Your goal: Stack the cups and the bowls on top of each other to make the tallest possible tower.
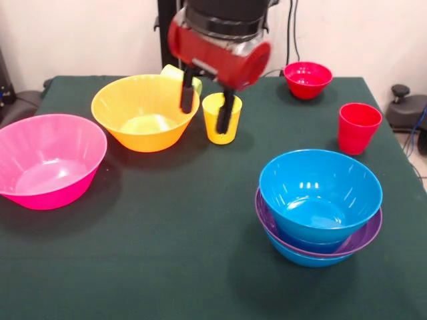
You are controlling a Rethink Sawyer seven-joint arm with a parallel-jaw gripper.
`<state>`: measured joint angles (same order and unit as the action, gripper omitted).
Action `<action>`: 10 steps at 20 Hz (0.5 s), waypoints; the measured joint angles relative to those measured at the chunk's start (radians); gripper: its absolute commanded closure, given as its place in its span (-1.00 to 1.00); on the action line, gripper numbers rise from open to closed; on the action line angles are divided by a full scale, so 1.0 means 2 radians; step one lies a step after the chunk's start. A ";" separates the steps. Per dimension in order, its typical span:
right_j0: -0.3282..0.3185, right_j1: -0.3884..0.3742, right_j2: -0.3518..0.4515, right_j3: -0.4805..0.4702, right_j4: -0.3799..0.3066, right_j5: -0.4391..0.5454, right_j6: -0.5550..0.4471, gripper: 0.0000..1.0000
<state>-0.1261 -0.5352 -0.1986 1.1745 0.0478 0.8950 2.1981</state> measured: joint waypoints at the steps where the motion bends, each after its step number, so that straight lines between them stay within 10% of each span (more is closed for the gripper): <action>1: -0.003 0.000 0.002 0.007 -0.004 -0.006 -0.001 -1.00; 10: -0.027 -0.003 0.025 0.073 -0.040 -0.050 -0.001 -1.00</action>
<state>-0.1807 -0.5415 -0.1489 1.3215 -0.0326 0.7950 2.1960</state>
